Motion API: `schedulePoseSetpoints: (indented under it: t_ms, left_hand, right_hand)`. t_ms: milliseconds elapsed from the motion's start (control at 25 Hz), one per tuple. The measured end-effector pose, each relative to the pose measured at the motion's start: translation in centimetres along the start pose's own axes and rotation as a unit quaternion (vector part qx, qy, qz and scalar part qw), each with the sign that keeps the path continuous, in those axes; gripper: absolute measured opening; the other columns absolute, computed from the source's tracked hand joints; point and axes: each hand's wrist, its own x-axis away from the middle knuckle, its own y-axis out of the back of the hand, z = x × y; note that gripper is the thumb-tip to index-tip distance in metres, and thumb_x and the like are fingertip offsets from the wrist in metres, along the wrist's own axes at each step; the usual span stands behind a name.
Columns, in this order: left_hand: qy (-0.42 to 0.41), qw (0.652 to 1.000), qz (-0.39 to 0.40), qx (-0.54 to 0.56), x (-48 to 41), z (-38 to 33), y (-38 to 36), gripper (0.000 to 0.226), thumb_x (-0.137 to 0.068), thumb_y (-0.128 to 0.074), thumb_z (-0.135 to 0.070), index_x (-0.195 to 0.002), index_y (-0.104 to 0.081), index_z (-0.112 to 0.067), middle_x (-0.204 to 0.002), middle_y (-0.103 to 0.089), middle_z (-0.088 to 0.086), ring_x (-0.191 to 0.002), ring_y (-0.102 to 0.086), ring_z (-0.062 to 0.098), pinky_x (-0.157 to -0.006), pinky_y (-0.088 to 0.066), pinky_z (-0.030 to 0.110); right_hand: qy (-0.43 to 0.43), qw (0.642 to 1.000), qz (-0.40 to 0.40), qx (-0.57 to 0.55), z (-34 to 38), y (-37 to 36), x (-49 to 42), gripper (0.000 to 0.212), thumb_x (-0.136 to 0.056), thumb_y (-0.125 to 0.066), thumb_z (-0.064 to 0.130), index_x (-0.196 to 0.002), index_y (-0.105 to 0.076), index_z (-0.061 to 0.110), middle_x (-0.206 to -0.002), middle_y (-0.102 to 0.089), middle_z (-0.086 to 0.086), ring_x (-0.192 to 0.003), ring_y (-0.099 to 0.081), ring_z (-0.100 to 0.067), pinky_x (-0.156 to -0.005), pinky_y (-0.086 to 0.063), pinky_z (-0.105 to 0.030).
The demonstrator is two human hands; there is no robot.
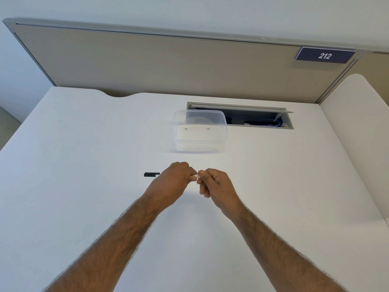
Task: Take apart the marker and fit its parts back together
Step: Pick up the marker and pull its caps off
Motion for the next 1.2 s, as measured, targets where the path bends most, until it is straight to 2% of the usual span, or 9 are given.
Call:
schedulePoseSetpoints:
  t_ms: [80, 240, 480, 680, 840, 1000, 1120, 1200]
  left_hand:
    - [0.001, 1.000, -0.002, -0.025, -0.1, 0.0, 0.0, 0.030, -0.106, -0.044, -0.030, -0.103, -0.070, -0.015, -0.093, -0.062, 0.003, -0.091, -0.052, 0.019, -0.083, -0.049, 0.043]
    - [0.005, 0.999, 0.007, -0.033, -0.2, 0.4, 0.1, 0.027, -0.106, -0.045, -0.025, -0.103, -0.070, -0.014, -0.092, -0.061, -0.001, -0.093, -0.054, 0.019, -0.083, -0.049, 0.041]
    - [0.009, 0.999, -0.017, 0.026, -0.4, 1.4, 0.0, 0.017, -0.100, -0.057, -0.034, -0.102, -0.069, -0.022, -0.089, -0.060, -0.010, -0.087, -0.055, 0.011, -0.078, -0.050, 0.036]
    - [0.022, 0.999, -0.010, 0.025, -0.5, 1.1, 0.0, 0.021, -0.102, -0.053, -0.032, -0.096, -0.066, -0.018, -0.090, -0.061, -0.003, -0.086, -0.056, 0.017, -0.080, -0.051, 0.043]
    - [0.010, 0.999, -0.034, -0.008, -0.5, 1.1, 0.2, 0.014, -0.100, -0.057, -0.034, -0.093, -0.063, -0.023, -0.088, -0.058, -0.009, -0.082, -0.056, 0.013, -0.074, -0.050, 0.037]
    - [0.000, 0.999, -0.038, 0.020, -0.5, 1.1, 0.3, 0.008, -0.098, -0.061, -0.031, -0.093, -0.063, -0.024, -0.085, -0.056, -0.009, -0.078, -0.055, 0.010, -0.071, -0.049, 0.035]
    - [-0.003, 0.999, -0.038, 0.022, -0.5, 1.3, 0.2, 0.008, -0.098, -0.060, -0.031, -0.092, -0.062, -0.025, -0.084, -0.057, -0.010, -0.079, -0.054, 0.009, -0.071, -0.048, 0.033]
    - [-0.004, 0.999, -0.038, 0.021, -0.5, 1.4, 0.2, 0.009, -0.098, -0.060, -0.031, -0.092, -0.062, -0.025, -0.084, -0.057, -0.010, -0.079, -0.054, 0.009, -0.071, -0.047, 0.033]
  right_hand:
    - [0.007, 1.000, 0.001, 0.006, -0.2, 0.0, -0.2, 0.032, -0.102, -0.056, 0.023, -0.080, -0.067, 0.002, -0.061, -0.067, -0.007, -0.052, -0.053, -0.017, -0.056, -0.045, -0.029]
    - [0.003, 1.000, 0.010, -0.013, -0.3, 0.1, -0.3, 0.020, -0.098, -0.059, 0.013, -0.085, -0.070, 0.002, -0.071, -0.073, -0.013, -0.058, -0.060, -0.020, -0.060, -0.049, -0.032]
    - [0.006, 0.998, 0.013, -0.062, 0.0, 0.3, -0.3, 0.008, -0.092, -0.064, 0.000, -0.092, -0.072, -0.002, -0.080, -0.075, -0.019, -0.066, -0.065, -0.023, -0.066, -0.053, -0.035]
    - [0.010, 0.998, 0.002, -0.065, 0.3, 0.4, -0.6, 0.007, -0.092, -0.064, 0.000, -0.093, -0.070, -0.002, -0.079, -0.075, -0.017, -0.067, -0.067, -0.024, -0.066, -0.055, -0.034]
    - [0.009, 0.998, 0.004, -0.054, 0.2, 0.4, -0.5, 0.010, -0.094, -0.063, 0.005, -0.090, -0.071, -0.001, -0.079, -0.075, -0.018, -0.066, -0.066, -0.026, -0.066, -0.054, -0.038]
    - [-0.003, 0.998, 0.001, -0.057, 0.3, 0.4, -0.5, 0.023, -0.099, -0.061, 0.018, -0.088, -0.069, 0.000, -0.079, -0.075, -0.019, -0.064, -0.065, -0.024, -0.062, -0.050, -0.035]
    - [0.003, 0.999, -0.002, -0.054, 0.5, 0.6, -0.6, 0.010, -0.092, -0.070, 0.011, -0.098, -0.068, 0.004, -0.083, -0.074, -0.015, -0.070, -0.065, -0.019, -0.062, -0.050, -0.032]
    - [0.014, 0.999, 0.007, -0.041, 0.7, 0.7, -0.8, 0.011, -0.086, -0.072, 0.002, -0.096, -0.066, 0.001, -0.077, -0.071, -0.009, -0.068, -0.064, -0.017, -0.060, -0.049, -0.030]
